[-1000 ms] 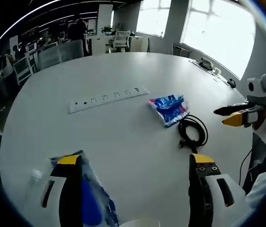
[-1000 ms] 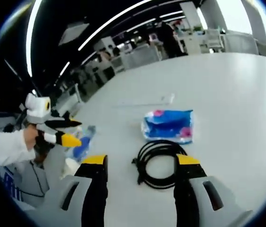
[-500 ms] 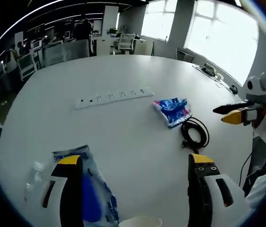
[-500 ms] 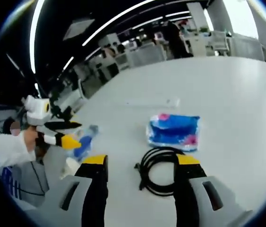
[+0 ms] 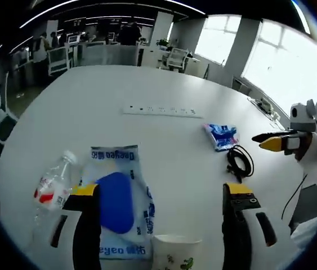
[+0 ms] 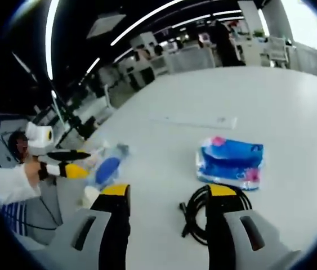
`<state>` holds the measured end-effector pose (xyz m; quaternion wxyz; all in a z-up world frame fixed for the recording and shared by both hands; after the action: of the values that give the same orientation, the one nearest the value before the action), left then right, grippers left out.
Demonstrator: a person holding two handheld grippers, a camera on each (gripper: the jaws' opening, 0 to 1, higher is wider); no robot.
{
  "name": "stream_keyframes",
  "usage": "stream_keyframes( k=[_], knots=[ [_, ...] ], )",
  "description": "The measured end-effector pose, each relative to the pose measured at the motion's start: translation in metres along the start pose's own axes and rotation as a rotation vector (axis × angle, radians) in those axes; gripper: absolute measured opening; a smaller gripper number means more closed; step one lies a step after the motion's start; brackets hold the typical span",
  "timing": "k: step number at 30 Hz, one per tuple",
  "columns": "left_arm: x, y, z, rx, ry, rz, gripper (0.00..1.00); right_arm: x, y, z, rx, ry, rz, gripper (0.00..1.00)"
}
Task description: Arrange the tabletop items into an orderly group along one side of the table until the central work area is clear of visible clutter.
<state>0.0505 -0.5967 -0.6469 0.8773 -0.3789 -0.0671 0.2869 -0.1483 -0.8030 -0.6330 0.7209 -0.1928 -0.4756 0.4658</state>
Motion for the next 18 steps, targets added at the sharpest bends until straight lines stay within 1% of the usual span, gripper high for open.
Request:
stream_keyframes(
  k=[4,6,8,9,11,13,18],
  knots=[
    [0.008,0.011,0.006,0.002,-0.014,0.034,0.91,0.007,0.0,-0.007,0.022,-0.019,0.018,0.51],
    [0.014,0.017,0.01,-0.001,-0.03,0.045,0.91,0.008,-0.001,-0.009,0.027,-0.027,0.02,0.51],
    [0.019,0.021,0.014,-0.001,-0.041,0.076,0.9,0.009,-0.001,-0.011,0.035,-0.031,0.027,0.51],
    [0.022,0.023,0.016,-0.006,-0.052,0.124,0.9,0.01,-0.001,-0.011,0.038,-0.032,0.028,0.51],
    [0.024,0.025,0.018,-0.012,-0.051,0.18,0.9,0.01,0.0,-0.012,0.043,-0.035,0.026,0.5],
    [0.03,0.028,0.021,-0.02,-0.068,0.192,0.9,0.012,0.002,-0.014,0.048,-0.041,0.024,0.5],
    [0.033,0.04,0.025,-0.017,-0.088,0.228,0.89,0.016,0.007,-0.017,0.069,-0.049,0.023,0.5]
  ],
)
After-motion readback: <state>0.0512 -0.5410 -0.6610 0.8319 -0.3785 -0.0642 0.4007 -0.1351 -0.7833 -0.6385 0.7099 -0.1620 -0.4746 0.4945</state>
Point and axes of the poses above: the point that each gripper's makers call its tool centre point, and the gripper's own axes: z roughly backward along the fingers, x roughly to its left, y roughly out of its underside, the point moved 6 cm from there along z, roughly backward along the fingers, and after that the axes turned 13 degrees about -y, right-handed, at the moved point
